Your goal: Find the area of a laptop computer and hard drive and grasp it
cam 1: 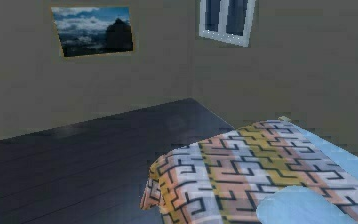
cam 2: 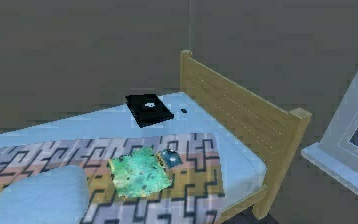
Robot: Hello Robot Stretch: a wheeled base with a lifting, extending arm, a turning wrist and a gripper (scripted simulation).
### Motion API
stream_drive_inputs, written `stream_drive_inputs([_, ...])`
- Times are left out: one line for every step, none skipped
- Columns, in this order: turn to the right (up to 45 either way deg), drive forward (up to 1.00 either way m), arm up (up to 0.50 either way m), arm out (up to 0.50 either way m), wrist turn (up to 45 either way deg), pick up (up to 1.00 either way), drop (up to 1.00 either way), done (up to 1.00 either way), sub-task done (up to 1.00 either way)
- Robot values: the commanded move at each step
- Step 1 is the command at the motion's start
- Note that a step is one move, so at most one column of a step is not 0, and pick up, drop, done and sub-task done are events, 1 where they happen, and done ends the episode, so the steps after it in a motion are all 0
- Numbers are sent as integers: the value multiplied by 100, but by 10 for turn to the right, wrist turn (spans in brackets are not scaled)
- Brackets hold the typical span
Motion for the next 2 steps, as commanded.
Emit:
stream_drive_inputs([0,0,16,0,0,0,0,0,0])
stream_drive_inputs([0,0,0,36,0,0,0,0,0])
